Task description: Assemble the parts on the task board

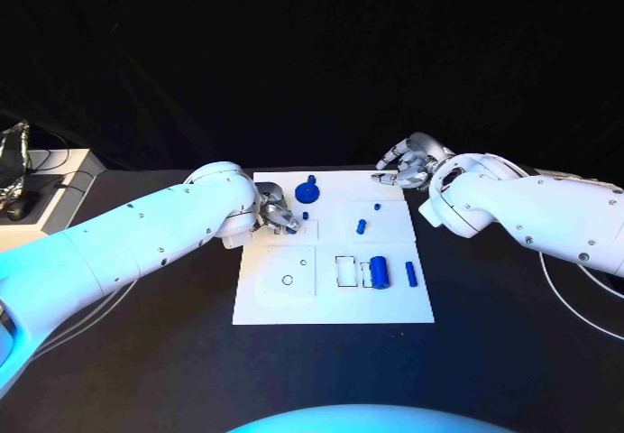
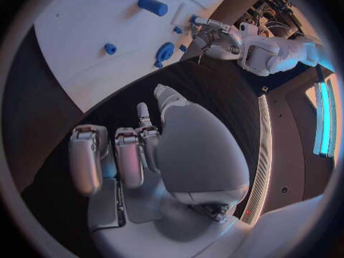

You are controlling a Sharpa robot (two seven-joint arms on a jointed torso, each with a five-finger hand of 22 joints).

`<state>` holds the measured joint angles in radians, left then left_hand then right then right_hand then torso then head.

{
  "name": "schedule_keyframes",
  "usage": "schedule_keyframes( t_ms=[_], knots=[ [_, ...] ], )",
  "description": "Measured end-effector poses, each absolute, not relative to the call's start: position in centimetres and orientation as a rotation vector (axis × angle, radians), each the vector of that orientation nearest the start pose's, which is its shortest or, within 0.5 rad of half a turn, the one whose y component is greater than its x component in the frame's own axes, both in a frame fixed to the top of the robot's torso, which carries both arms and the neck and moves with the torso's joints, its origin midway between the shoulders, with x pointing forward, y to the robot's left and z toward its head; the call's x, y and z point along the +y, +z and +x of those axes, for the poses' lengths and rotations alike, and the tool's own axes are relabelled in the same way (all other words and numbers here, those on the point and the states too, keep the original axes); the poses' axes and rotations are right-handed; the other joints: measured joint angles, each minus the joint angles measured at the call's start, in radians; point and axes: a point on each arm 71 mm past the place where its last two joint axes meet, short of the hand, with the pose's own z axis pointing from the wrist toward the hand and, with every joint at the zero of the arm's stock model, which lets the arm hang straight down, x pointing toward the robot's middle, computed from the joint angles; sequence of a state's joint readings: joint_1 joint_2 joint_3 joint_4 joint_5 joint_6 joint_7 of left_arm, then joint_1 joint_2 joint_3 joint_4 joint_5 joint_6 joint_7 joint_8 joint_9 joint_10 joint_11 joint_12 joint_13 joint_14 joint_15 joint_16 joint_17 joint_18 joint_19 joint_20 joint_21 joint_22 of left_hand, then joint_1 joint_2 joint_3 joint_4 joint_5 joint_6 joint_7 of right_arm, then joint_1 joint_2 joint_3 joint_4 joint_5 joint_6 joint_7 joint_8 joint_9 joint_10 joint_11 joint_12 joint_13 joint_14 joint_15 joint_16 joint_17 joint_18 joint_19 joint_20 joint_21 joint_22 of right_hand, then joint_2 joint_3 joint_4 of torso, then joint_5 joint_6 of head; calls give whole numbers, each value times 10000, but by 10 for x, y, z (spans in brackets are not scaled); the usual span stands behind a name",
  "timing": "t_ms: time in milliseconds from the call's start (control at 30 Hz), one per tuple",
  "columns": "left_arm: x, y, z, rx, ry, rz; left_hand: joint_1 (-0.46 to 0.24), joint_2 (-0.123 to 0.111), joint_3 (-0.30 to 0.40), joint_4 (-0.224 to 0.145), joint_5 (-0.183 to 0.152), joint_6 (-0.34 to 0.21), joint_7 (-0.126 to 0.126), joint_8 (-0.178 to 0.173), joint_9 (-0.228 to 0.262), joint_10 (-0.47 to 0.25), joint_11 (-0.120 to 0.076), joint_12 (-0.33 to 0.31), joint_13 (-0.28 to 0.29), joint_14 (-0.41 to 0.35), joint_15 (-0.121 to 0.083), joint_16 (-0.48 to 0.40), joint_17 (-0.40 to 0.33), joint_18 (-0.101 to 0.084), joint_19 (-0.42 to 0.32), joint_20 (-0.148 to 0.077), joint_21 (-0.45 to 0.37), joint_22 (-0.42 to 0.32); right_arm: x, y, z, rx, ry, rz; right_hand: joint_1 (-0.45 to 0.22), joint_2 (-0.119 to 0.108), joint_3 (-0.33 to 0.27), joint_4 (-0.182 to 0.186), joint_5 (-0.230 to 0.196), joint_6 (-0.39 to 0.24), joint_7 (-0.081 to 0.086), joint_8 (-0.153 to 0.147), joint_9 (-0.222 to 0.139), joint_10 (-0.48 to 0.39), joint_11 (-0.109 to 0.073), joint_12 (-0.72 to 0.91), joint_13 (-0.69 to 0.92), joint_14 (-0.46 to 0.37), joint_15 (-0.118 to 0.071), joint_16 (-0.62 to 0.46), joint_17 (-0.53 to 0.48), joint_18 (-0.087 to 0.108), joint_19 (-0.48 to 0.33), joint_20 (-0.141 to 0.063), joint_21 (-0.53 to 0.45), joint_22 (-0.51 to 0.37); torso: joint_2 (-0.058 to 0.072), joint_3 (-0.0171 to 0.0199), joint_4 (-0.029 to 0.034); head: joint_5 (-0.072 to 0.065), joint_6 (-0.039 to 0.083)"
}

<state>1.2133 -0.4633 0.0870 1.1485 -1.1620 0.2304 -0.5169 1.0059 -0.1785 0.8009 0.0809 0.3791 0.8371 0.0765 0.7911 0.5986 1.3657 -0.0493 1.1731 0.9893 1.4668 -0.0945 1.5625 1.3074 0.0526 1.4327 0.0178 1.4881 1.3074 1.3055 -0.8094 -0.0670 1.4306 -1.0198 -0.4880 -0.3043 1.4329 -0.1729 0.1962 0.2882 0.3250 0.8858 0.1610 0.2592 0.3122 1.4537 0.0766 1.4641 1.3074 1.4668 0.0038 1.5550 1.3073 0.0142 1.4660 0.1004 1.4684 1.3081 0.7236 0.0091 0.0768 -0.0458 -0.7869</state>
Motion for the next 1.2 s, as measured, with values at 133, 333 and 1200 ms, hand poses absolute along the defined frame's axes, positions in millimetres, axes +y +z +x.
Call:
schedule_keyframes(
  t_ms=[133,333,1200],
  knots=[
    [124,-201,547,22741,-4369,-1185,0,0,0,0,-57,55,54,-14,3,0,1,0,0,0,0,0,0,0,0,0,0,0,-236,-152,524,16262,5853,4779,-13,-13,0,0,0,0,0,0,0,0,0,0,-1,0,0,0,0,0,0,0,0,-1,0,0,0,-3,-10],
    [124,-201,548,22748,-4352,-1188,-126,113,-189,-35,-222,127,57,-110,34,8,-2,0,-1,0,0,0,0,1,0,0,0,0,-236,-152,524,16260,5851,4780,-13,-13,0,0,0,0,0,0,-1,0,0,0,-1,0,0,0,0,0,0,0,0,-1,-6,7,0,-8,-12],
    [125,-206,548,22798,-4176,-1275,-540,-118,-1659,997,-320,1041,-676,-308,2887,63,-35,0,-39,-37,-36,0,0,3,-1,1,0,0,-236,-152,524,16255,5842,4787,-12,-12,0,0,0,0,0,0,-2,0,0,0,5,0,0,0,0,0,0,0,0,-4,-7,10,-1,-22,62]
  ],
)
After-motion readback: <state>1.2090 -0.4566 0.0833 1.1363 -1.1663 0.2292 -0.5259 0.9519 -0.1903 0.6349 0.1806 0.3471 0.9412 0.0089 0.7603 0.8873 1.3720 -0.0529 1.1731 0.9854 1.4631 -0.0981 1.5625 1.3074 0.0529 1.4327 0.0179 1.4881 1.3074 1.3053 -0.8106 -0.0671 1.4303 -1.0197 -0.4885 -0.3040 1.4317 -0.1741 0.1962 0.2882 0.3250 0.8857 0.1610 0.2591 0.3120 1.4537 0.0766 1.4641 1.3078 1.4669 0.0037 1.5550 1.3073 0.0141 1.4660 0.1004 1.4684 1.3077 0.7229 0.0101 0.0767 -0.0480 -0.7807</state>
